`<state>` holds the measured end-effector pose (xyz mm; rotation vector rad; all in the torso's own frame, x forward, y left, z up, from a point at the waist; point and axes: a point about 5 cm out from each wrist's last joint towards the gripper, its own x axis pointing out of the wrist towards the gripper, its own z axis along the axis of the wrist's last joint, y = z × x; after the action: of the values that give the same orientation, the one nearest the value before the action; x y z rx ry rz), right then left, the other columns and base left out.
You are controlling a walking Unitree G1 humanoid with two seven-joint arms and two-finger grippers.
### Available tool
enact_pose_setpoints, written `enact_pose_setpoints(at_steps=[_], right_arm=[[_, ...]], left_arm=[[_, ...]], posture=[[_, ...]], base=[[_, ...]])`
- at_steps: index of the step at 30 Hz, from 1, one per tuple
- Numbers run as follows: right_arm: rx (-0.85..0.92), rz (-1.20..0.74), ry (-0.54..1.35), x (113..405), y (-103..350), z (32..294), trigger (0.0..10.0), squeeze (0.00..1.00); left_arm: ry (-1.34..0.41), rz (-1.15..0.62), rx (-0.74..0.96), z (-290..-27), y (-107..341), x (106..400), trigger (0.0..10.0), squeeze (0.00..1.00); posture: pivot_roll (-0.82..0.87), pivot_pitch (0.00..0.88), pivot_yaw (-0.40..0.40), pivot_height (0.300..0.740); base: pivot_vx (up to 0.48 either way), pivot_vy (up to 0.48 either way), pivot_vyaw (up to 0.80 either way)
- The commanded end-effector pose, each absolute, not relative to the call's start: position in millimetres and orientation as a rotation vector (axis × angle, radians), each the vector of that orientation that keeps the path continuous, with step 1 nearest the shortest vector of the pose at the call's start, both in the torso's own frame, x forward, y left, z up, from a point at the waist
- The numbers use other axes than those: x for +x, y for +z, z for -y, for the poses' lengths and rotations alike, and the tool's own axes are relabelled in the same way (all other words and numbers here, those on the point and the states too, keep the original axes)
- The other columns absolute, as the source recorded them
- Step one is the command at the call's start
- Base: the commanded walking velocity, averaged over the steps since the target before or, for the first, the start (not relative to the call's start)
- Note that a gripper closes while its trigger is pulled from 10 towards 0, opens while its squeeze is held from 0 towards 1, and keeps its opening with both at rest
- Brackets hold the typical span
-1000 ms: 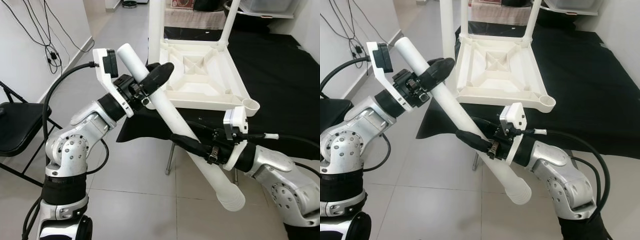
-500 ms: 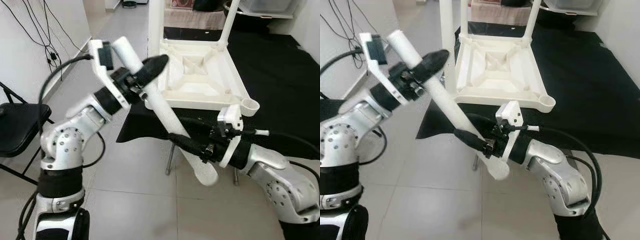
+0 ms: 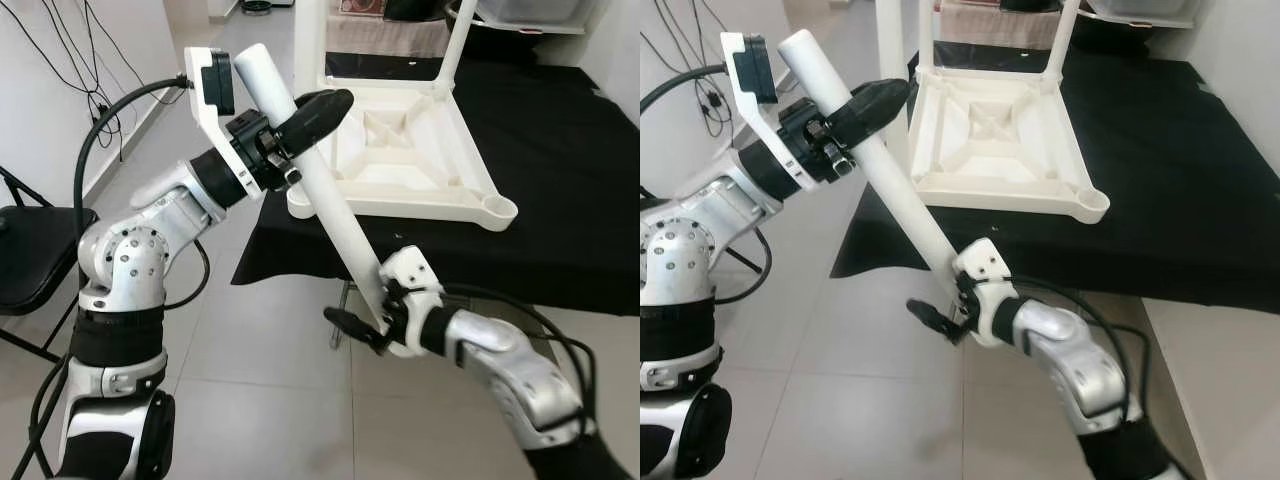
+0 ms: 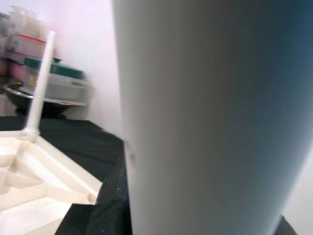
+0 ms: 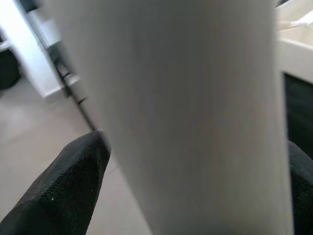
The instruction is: Building children table
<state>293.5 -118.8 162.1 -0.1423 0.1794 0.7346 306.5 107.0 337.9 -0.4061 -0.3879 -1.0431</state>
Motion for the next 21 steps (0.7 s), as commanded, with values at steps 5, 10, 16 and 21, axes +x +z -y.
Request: enact_pose_setpoints(at_steps=[5, 10, 16, 21], right_arm=[[-0.082, -0.184, 0.677, 299.3, 158.9, 106.4, 10.0, 0.00], [-0.058, -0.187, 0.660, 301.4, 159.4, 107.5, 0.0, 0.00], [-0.056, -0.177, 0.642, 304.0, 161.5, 104.8, 0.0, 0.00], [-0.066, -0.183, 0.632, 304.7, 160.1, 101.5, 0.0, 0.00]], left_arm=[[-1.128, 0.388, -0.420, -96.4, 339.6, 302.4, 0.0, 0.00], [-1.128, 0.390, -0.424, -95.7, 339.4, 302.8, 0.0, 0.00], [-1.133, 0.391, -0.425, -95.1, 339.3, 304.0, 0.0, 0.00], [-1.144, 0.394, -0.427, -93.6, 339.8, 306.4, 0.0, 0.00]], posture=[[-0.06, 0.100, -0.020, 0.740], [-0.06, 0.101, -0.026, 0.740], [-0.07, 0.101, -0.023, 0.740], [-0.07, 0.099, -0.024, 0.740]], base=[[0.000, 0.000, 0.00], [0.000, 0.000, 0.00], [0.000, 0.000, 0.00], [0.000, 0.000, 0.00]])
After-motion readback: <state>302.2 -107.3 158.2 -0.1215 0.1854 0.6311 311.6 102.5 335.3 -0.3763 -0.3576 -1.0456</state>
